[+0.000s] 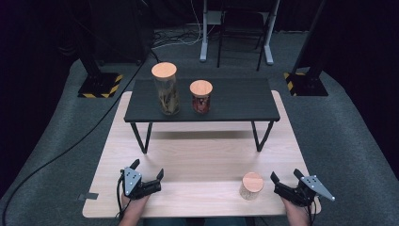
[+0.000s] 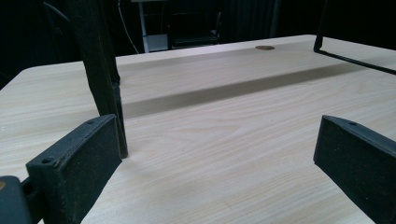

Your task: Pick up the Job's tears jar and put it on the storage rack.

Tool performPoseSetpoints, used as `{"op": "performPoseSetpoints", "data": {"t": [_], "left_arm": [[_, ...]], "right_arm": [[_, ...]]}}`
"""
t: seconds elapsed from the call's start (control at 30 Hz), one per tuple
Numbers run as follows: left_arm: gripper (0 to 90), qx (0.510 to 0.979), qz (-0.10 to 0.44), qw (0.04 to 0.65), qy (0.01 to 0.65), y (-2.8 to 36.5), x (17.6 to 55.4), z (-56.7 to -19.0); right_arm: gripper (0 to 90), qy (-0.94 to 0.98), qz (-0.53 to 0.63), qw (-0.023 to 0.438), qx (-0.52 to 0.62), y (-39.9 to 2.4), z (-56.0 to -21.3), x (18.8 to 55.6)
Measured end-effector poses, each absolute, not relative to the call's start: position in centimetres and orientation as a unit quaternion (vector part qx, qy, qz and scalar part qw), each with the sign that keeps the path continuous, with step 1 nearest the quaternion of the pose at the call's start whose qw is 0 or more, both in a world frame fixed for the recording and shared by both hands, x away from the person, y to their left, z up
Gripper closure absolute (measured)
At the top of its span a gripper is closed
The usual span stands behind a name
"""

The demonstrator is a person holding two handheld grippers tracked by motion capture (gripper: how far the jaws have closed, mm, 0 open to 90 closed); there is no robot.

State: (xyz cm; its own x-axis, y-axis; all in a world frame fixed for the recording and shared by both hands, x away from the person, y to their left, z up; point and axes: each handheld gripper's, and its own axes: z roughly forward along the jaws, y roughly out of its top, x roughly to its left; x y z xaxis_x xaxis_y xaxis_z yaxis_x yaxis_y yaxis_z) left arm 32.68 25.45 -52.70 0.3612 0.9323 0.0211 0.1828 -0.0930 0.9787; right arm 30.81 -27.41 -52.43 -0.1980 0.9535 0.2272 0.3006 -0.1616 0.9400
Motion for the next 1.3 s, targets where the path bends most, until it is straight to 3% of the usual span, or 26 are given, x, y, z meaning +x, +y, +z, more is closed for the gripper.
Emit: {"op": "performPoseSetpoints", "data": {"t": [1.3], "left_arm": [[0.7, 0.643, 0.364, 0.516, 0.433, 25.4, 32.7, -52.7]], "right_arm": [[0.0, 0.576, 0.56, 0.314, 0.507, -25.6, -50.1, 28.0]]}}
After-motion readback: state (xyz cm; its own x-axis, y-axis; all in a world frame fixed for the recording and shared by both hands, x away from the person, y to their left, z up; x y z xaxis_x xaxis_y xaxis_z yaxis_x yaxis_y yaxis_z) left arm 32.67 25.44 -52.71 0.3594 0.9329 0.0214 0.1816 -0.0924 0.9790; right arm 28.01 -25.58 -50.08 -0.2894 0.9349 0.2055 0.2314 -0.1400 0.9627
